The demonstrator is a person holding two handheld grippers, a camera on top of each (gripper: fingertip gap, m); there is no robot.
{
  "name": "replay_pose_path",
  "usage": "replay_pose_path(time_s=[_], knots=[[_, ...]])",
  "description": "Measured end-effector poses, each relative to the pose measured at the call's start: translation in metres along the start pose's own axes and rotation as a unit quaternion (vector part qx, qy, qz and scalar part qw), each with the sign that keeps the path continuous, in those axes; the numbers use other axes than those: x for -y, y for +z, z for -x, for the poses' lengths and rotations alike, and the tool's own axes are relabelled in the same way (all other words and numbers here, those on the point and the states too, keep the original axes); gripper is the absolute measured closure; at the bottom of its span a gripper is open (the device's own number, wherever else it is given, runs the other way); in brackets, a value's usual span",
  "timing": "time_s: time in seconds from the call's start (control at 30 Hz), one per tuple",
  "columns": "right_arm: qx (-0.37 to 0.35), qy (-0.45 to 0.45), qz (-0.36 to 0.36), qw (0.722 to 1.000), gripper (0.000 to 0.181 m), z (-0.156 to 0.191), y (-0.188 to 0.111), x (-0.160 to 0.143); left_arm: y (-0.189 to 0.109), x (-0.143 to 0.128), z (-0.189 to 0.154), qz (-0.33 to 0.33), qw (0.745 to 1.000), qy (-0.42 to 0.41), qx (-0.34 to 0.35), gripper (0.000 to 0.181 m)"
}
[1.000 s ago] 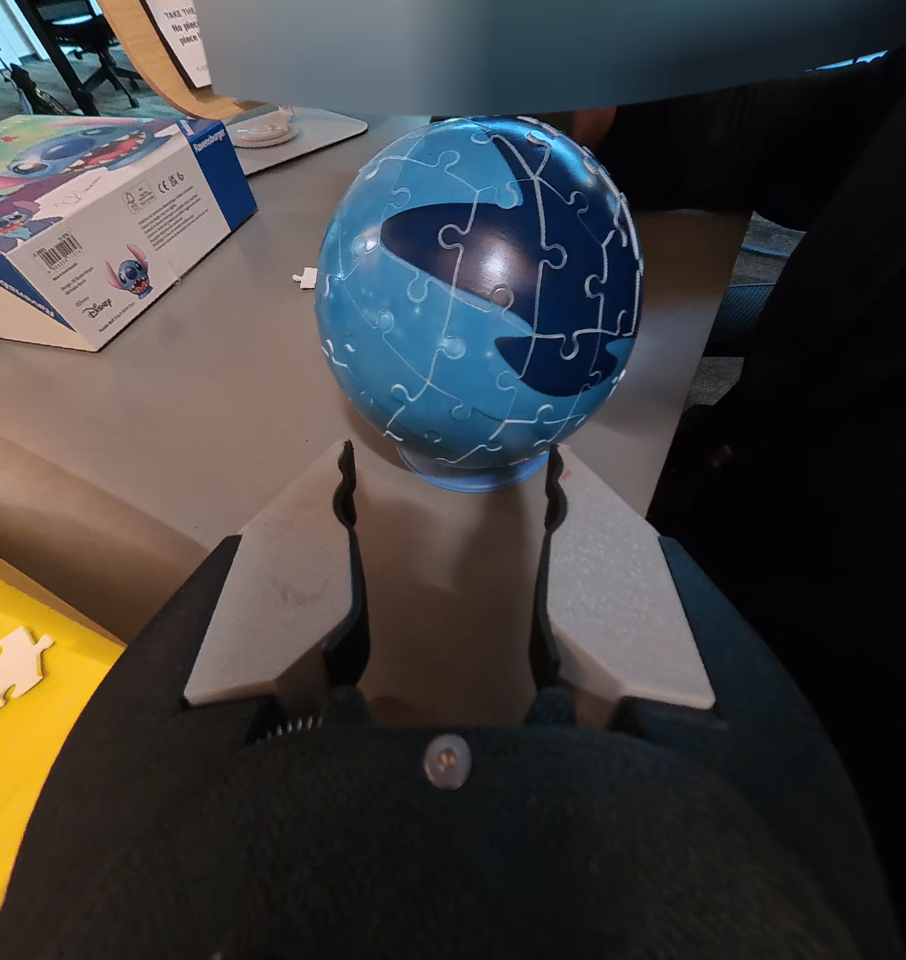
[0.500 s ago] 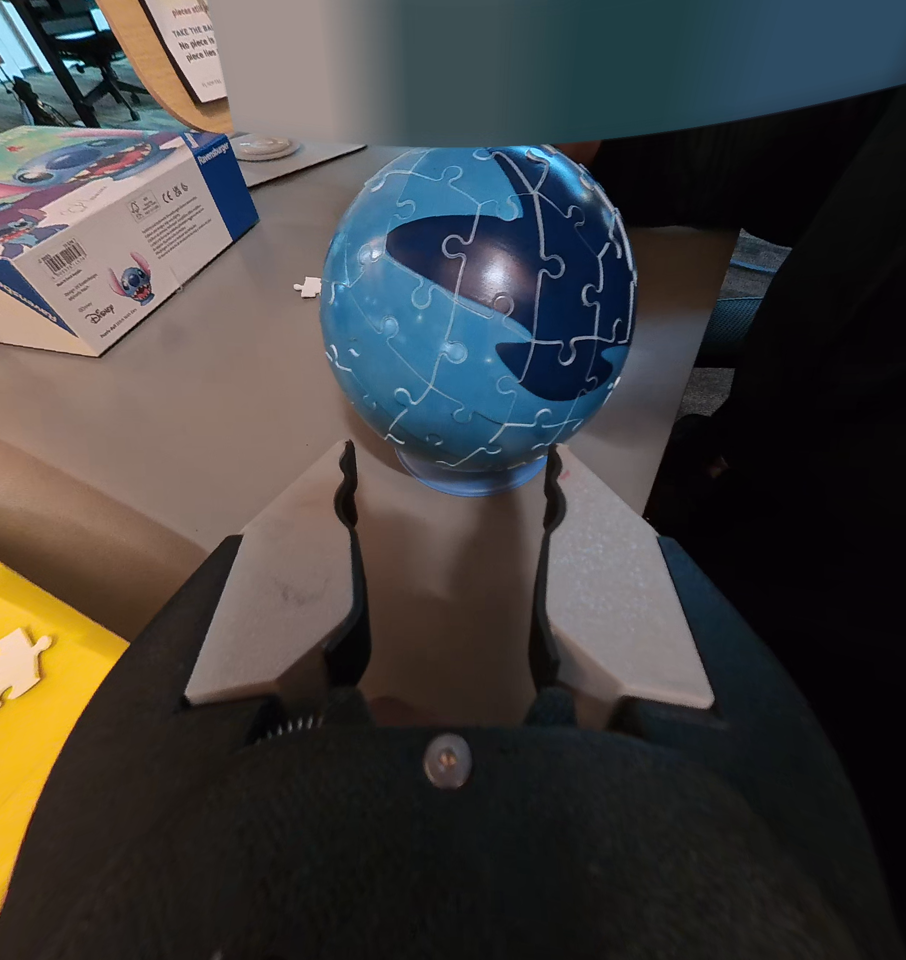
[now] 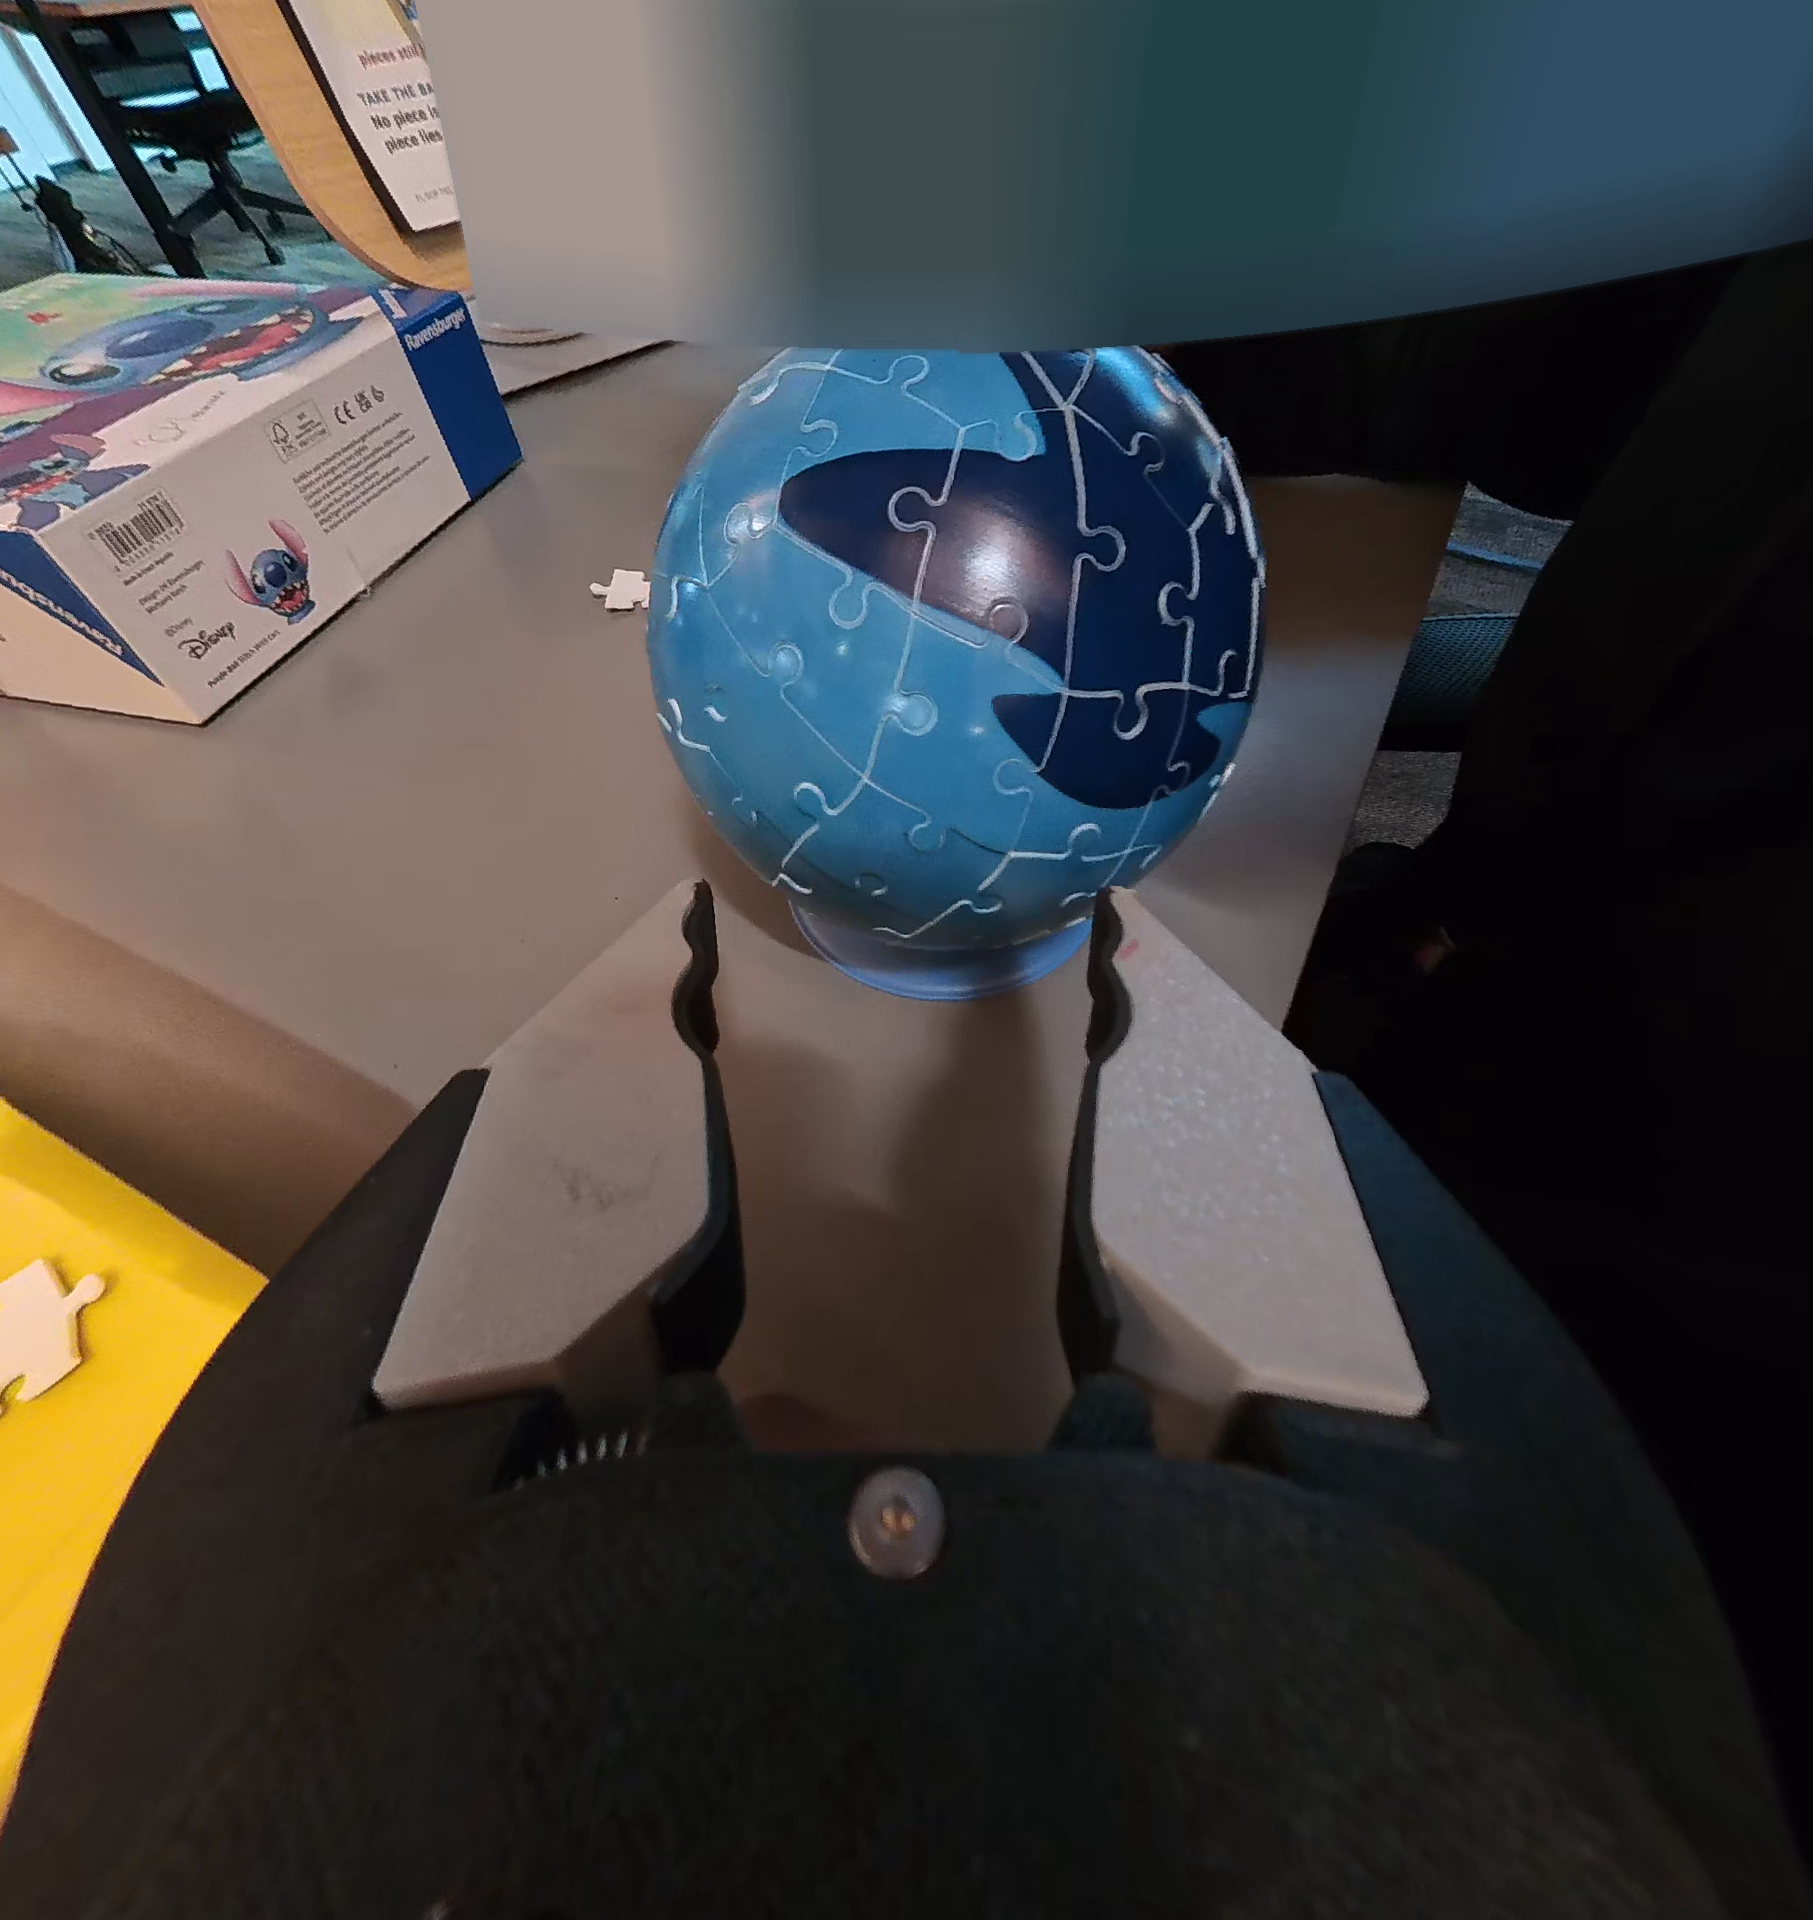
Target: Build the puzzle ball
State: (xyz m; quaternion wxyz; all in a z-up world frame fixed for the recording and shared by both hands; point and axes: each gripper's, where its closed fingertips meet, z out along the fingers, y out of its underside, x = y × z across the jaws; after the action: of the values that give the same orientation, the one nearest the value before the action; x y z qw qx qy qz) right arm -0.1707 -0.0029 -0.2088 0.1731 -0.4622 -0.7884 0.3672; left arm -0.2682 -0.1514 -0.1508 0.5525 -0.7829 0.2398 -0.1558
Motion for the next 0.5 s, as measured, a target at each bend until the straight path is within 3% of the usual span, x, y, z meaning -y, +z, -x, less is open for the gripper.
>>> replay_pose_path(time_s=[0.23,0.37,0.5], knots=[[-0.006,0.024,-0.008,1.000,0.148,-0.005,0.004,0.005,0.000,0.000,0.000,0.000,1.000,-0.001,0.000,0.111],[-0.029,0.015,-0.005,0.999,0.169,-0.011,0.008,0.007,0.000,0.000,0.000,0.000,1.000,-0.001,-0.001,0.111],[-0.027,0.020,-0.005,0.999,0.170,-0.013,0.011,0.009,0.000,0.000,0.000,-0.001,1.000,-0.002,-0.002,0.111]])
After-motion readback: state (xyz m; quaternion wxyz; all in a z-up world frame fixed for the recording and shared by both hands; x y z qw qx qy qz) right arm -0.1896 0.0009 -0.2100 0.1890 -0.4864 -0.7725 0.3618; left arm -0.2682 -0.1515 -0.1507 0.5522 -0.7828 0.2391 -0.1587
